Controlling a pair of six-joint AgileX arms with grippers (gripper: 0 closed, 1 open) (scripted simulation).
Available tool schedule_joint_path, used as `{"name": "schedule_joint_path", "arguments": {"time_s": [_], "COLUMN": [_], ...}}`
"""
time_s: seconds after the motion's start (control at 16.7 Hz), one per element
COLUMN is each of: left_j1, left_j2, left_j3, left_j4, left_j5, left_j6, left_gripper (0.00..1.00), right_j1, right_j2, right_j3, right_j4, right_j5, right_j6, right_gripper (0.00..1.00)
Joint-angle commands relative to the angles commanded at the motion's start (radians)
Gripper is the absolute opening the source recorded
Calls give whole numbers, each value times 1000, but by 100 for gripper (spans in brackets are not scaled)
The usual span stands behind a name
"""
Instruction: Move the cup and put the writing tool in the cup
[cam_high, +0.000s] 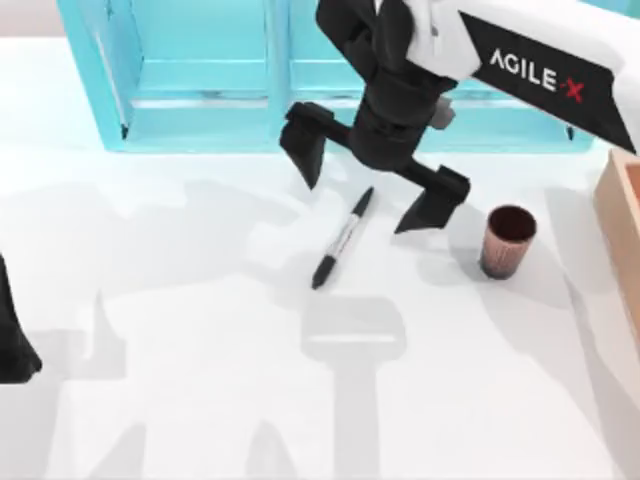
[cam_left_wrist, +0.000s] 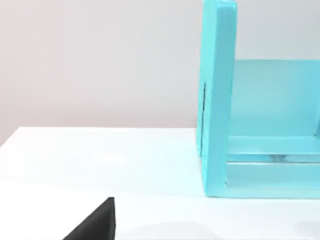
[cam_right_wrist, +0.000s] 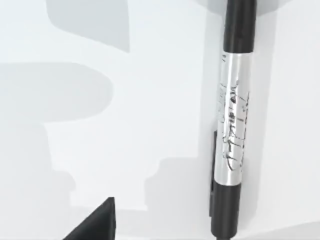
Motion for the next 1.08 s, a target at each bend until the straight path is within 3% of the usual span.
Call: {"name": "schedule_joint_path", "arguments": {"time_s": [0.42, 0.72, 1.08], "left_j1": [0, 0, 0], "left_j2": [0, 0, 0], "left_j3": [0, 0, 0], "left_j4": [0, 0, 0], "left_j5": [0, 0, 0], "left_j6": [0, 0, 0], "left_gripper": [100, 100, 100], "right_j1": [22, 24, 24], "right_j2": [140, 151, 151], "right_j3": [-87, -93, -93], "right_j4": [235, 249, 249], "right_j5": [5, 6, 6], "right_j6": [23, 24, 24], "right_gripper": [100, 100, 55]}}
